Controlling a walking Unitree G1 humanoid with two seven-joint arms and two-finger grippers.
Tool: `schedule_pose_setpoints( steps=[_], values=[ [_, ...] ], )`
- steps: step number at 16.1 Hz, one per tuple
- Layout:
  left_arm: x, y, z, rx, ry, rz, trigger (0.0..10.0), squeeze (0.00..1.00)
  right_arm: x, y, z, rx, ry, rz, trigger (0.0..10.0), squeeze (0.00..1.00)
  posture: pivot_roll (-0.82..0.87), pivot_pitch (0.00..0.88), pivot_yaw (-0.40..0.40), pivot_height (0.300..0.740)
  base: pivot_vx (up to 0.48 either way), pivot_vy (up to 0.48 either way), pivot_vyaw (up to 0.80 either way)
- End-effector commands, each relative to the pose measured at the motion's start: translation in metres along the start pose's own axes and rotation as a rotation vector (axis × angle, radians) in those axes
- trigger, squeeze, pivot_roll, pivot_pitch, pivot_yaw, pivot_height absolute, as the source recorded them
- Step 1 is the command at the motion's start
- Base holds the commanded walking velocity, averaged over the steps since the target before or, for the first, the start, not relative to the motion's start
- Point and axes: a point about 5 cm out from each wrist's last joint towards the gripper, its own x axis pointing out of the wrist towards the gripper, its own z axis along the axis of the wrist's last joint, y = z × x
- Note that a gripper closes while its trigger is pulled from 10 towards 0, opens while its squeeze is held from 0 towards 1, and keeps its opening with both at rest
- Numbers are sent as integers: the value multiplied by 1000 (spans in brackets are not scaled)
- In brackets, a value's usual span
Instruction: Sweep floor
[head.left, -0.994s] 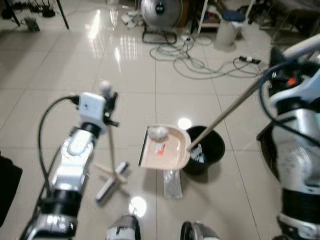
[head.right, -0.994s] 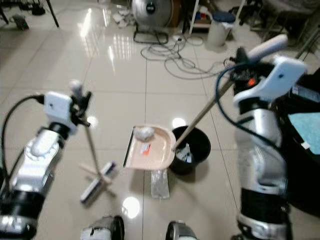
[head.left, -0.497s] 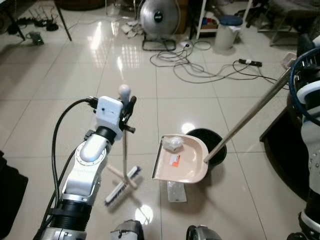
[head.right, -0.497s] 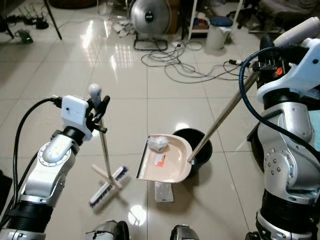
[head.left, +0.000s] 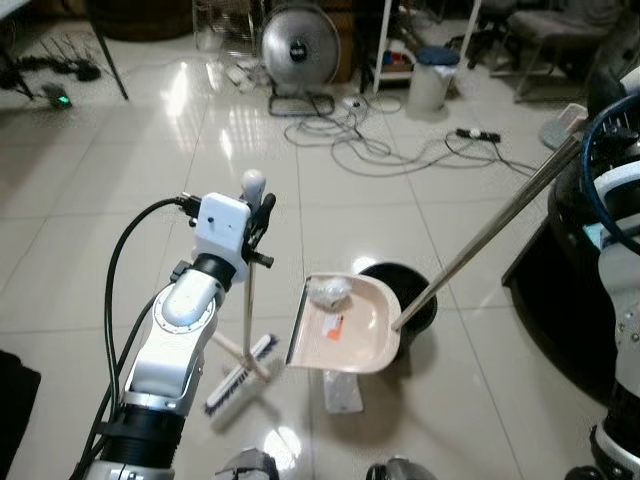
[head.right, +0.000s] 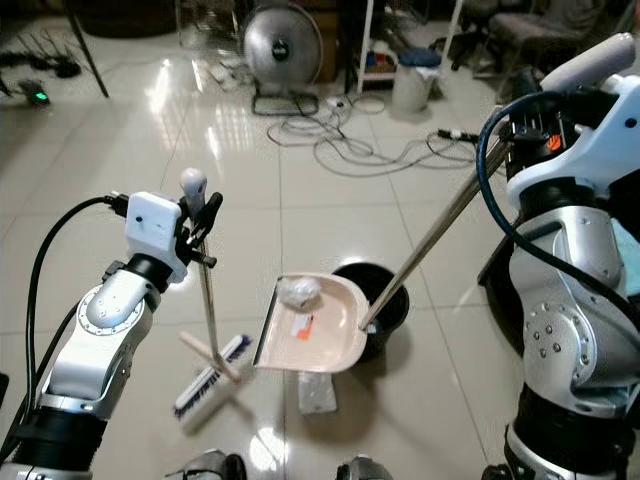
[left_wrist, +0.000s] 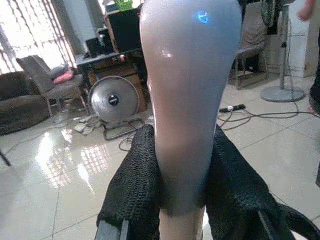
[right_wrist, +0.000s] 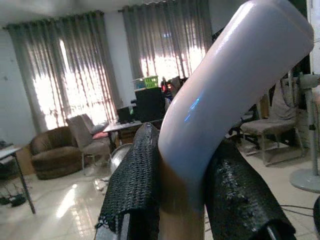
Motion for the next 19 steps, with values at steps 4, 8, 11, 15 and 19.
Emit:
schedule_pose_setpoints(
  steps=[4,8,11,15,19],
  values=[
    [2,-4,13,20,-46,-11,10000,0,-4,1,10,11,-40,-5,10000,0,-68,27,18,740,0,-359,0],
    [3,-4,8,-48,7,-36,10000,0,-5,1,10,14,-39,-11,10000,0,-71,31,19,740,0,25,0],
    [2,-4,9,-17,8,-27,10000,0,-5,-1,11,12,-40,-18,10000,0,-72,37,18,740,0,156,0],
    [3,-4,12,20,-8,-33,10000,0,-5,-3,10,9,-24,-32,10000,0,-70,40,19,740,0,0,0],
    [3,-3,13,11,-10,-31,10000,0,-5,-3,9,28,-20,-40,10000,0,-68,43,18,740,216,0,0]
  ],
)
